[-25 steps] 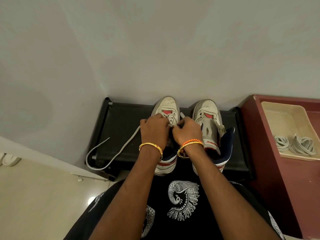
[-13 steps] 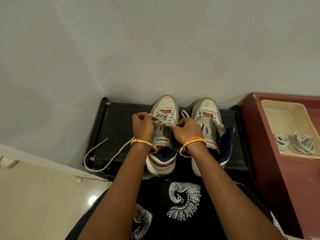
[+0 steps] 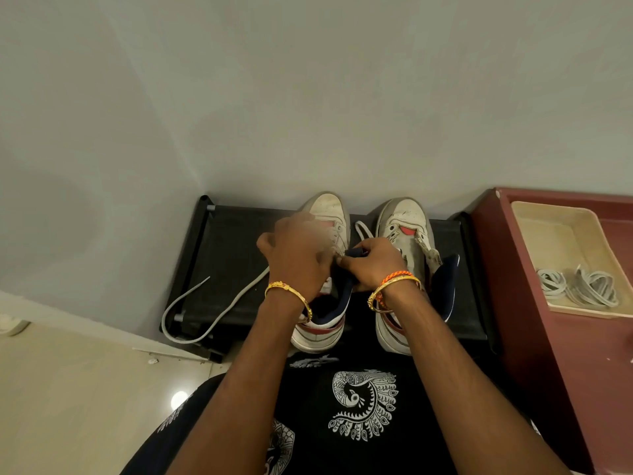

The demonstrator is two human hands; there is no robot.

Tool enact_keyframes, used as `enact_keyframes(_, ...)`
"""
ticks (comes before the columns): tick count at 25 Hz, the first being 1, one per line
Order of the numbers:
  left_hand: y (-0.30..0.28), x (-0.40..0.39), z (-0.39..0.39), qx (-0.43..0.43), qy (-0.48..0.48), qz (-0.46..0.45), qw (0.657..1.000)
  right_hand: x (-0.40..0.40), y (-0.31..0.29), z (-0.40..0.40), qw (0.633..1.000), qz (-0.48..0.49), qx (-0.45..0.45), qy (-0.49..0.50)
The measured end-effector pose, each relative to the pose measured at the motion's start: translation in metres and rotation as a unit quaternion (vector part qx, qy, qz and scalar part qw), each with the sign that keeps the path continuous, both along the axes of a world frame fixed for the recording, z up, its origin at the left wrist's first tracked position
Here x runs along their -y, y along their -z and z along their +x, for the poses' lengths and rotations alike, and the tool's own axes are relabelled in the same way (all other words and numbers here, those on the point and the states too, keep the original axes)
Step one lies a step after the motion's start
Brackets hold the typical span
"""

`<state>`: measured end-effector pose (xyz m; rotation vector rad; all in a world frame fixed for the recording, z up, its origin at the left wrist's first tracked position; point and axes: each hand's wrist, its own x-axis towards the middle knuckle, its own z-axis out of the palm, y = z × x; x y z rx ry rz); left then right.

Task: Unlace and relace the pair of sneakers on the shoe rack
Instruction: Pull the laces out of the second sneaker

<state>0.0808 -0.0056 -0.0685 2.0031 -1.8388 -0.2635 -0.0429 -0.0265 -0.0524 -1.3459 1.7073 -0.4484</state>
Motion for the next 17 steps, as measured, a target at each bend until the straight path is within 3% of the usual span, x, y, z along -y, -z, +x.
enact_keyframes(3, -0.01, 0.002, 0.01, -0.19, -0.087, -0.112, 0.971, -0.001, -0.001, -0.001, 1.0, 0.012, -0.003, -0.001)
enact_keyframes(4, -0.015, 0.004, 0.017, -0.285, -0.128, -0.156, 0.937, -0.001, -0.001, -0.001, 1.0, 0.011, -0.005, 0.0)
enact_keyframes(6, -0.025, 0.005, 0.033, -0.466, -0.22, -0.2, 0.833, -0.002, 0.0, 0.001, 1.0, 0.005, 0.0, 0.003)
enact_keyframes(8, -0.029, 0.003, 0.042, -0.594, -0.294, -0.159, 0.732, -0.002, 0.001, 0.003, 1.0, 0.0, 0.005, 0.002)
enact_keyframes(9, -0.03, 0.002, 0.043, -0.633, -0.302, -0.133, 0.7, -0.002, 0.001, 0.003, 1.0, -0.002, 0.005, 0.0)
enact_keyframes(10, -0.031, 0.0, 0.043, -0.643, -0.289, -0.121, 0.699, -0.003, 0.001, 0.003, 1.0, -0.004, 0.003, -0.001)
enact_keyframes(11, -0.033, -0.001, 0.04, -0.625, -0.257, -0.126, 0.727, -0.003, 0.001, 0.003, 1.0, -0.007, 0.002, -0.001)
enact_keyframes(12, -0.032, -0.003, 0.037, -0.569, -0.209, -0.128, 0.785, -0.004, 0.001, 0.002, 1.0, -0.008, 0.002, -0.002)
enact_keyframes(14, -0.025, -0.007, 0.028, -0.308, -0.085, -0.088, 0.943, -0.005, -0.001, 0.001, 1.0, -0.004, -0.003, -0.011)
enact_keyframes(15, -0.019, -0.008, 0.022, -0.151, -0.029, -0.056, 0.987, -0.005, -0.001, 0.0, 1.0, -0.002, -0.009, -0.016)
enact_keyframes(16, -0.013, -0.008, 0.016, -0.038, 0.017, -0.017, 0.999, -0.006, 0.0, 0.0, 1.0, -0.003, -0.016, -0.02)
enact_keyframes(17, -0.01, -0.008, 0.008, 0.018, 0.039, 0.025, 0.999, -0.006, 0.0, -0.001, 1.0, -0.006, -0.02, -0.02)
